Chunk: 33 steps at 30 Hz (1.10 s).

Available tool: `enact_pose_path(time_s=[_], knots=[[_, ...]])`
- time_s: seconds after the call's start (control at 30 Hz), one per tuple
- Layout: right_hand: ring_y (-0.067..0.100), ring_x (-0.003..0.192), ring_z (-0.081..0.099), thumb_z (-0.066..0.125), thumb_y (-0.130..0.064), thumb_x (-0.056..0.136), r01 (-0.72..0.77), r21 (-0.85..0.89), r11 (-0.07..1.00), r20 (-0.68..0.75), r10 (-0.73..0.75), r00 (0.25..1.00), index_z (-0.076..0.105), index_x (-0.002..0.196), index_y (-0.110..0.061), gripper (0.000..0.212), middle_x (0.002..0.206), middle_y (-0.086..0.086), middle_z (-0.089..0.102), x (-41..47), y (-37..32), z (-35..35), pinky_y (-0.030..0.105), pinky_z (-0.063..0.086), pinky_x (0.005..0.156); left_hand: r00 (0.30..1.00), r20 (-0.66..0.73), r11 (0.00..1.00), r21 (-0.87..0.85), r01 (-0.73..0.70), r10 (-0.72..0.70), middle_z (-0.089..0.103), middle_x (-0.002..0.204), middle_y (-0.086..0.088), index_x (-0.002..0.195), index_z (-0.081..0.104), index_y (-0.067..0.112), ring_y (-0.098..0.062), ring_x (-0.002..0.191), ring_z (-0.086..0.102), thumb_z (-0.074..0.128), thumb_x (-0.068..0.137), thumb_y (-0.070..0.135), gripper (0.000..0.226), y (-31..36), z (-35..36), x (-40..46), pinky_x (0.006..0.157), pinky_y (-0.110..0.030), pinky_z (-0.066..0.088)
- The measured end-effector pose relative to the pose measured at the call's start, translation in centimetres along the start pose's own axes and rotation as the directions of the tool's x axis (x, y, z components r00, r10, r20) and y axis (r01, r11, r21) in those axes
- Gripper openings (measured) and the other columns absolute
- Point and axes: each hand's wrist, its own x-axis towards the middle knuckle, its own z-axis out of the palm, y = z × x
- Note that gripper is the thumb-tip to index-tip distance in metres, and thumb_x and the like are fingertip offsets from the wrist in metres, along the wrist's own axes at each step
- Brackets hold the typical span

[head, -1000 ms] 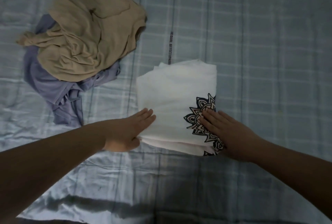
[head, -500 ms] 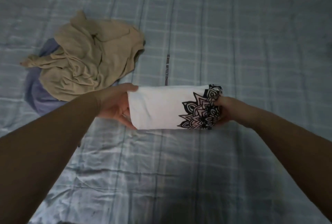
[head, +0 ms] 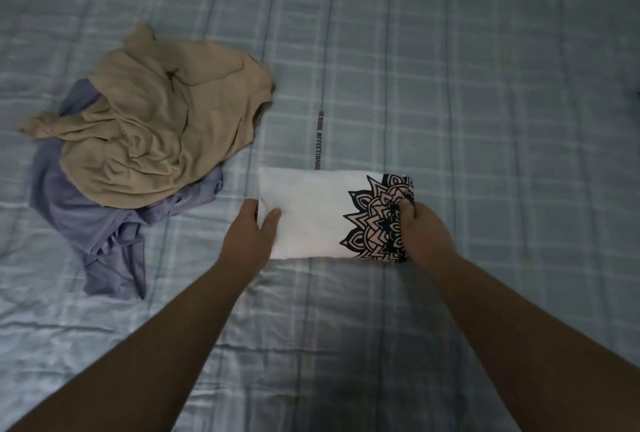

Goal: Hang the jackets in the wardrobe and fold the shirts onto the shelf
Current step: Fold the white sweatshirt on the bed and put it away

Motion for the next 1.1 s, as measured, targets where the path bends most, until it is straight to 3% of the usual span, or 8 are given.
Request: enact_pose_path(time_s=[0.1,0.17,0.27,0.37,0.43,0.57,0.97,1.1], knots=[[0.03,0.096,0.062,0.034,-0.045,0.102,-0.039,0.122,0.992,-0.112,0.052,0.992,0.052,0.108,-0.014,0.036,0.101,0.007,0.063,-0.4,0.3,0.5,0.044,0.049,0.087,0.993,-0.113,0.999,-0.032,0.041,-0.044,0.058,0.106,-0.003,0.121,0.047,0.014,-0.025,0.098,0.059,0.06,0.093,0.04,0.04,0.4,0.2,-0.7,0.077,-0.032,0.043],[0.028,0.107,0.06,0.043,-0.04,0.098,0.027,0.149,0.988,-0.219,0.006,0.976,0.045,0.12,-0.018,0.031,0.113,0.004,0.059,-1.3,0.2,0.0,0.05,0.049,0.094,0.953,-0.269,0.986,0.13,-0.104,0.137,0.052,0.124,-0.012,0.131,0.044,0.007,-0.028,0.113,0.052,0.06,0.093,0.031,0.048,0.8,-0.2,-1.4,0.095,-0.034,0.041],[0.026,0.139,0.034,0.05,-0.018,0.093,0.421,-0.084,0.903,-0.431,-0.414,0.802,0.042,0.138,-0.012,0.045,0.146,0.011,0.041,-2.9,-1.2,-0.4,0.046,0.029,0.117,0.829,-0.189,0.803,0.432,-0.411,0.526,0.04,0.145,-0.02,0.139,0.044,0.004,-0.034,0.139,0.032,0.052,0.091,0.019,0.051,2.0,-0.1,-2.0,0.116,-0.041,0.025],[0.033,0.148,0.021,0.043,-0.022,0.097,0.635,-0.47,0.613,-0.156,-0.766,0.624,0.038,0.147,-0.008,0.053,0.158,0.015,0.03,-3.2,-2.9,0.6,0.048,0.018,0.122,0.794,0.152,0.582,0.601,-0.548,0.589,0.021,0.16,-0.017,0.152,0.029,0.013,-0.034,0.15,0.008,0.037,0.098,0.029,0.057,2.7,1.6,-1.6,0.119,-0.053,0.016],[0.034,0.149,0.018,0.035,-0.035,0.101,0.622,-0.581,0.525,0.036,-0.747,0.664,0.031,0.152,-0.01,0.057,0.16,0.014,0.025,-1.9,-2.5,1.6,0.052,0.018,0.121,0.814,0.216,0.547,0.645,-0.534,0.54,0.015,0.163,-0.015,0.155,0.024,0.02,-0.034,0.151,0.006,0.03,0.101,0.04,0.058,2.5,2.6,-0.5,0.12,-0.054,0.012],[0.033,0.15,0.014,0.024,-0.049,0.101,0.557,-0.618,0.555,0.118,-0.635,0.763,0.019,0.156,-0.013,0.066,0.163,0.013,0.019,0.7,-0.6,2.8,0.049,0.013,0.122,0.821,0.261,0.51,0.676,-0.531,0.508,0.017,0.163,-0.012,0.155,0.024,0.025,-0.035,0.15,0.008,0.023,0.101,0.052,0.06,1.3,3.4,1.5,0.12,-0.053,0.013],[0.022,0.152,0.006,0.028,-0.041,0.102,0.608,-0.432,0.666,0.051,-0.655,0.754,0.014,0.157,-0.019,0.061,0.164,0.005,0.014,0.5,-0.5,2.8,0.044,0.009,0.124,0.802,0.246,0.569,0.594,-0.568,0.545,0.014,0.163,-0.012,0.156,0.019,0.024,-0.031,0.151,0.004,0.022,0.102,0.048,0.059,1.3,2.8,1.5,0.12,-0.053,0.012],[0.018,0.15,0.016,0.049,-0.028,0.097,0.46,-0.014,0.888,-0.331,-0.438,0.836,0.027,0.153,-0.016,0.062,0.161,0.004,0.023,-1.1,-0.3,2.1,0.035,0.01,0.123,0.902,-0.155,0.912,0.152,-0.381,0.403,0.024,0.159,-0.009,0.152,0.025,0.014,-0.028,0.149,0.018,0.05,0.095,0.032,0.065,0.2,0.9,0.2,0.119,-0.046,0.022]])
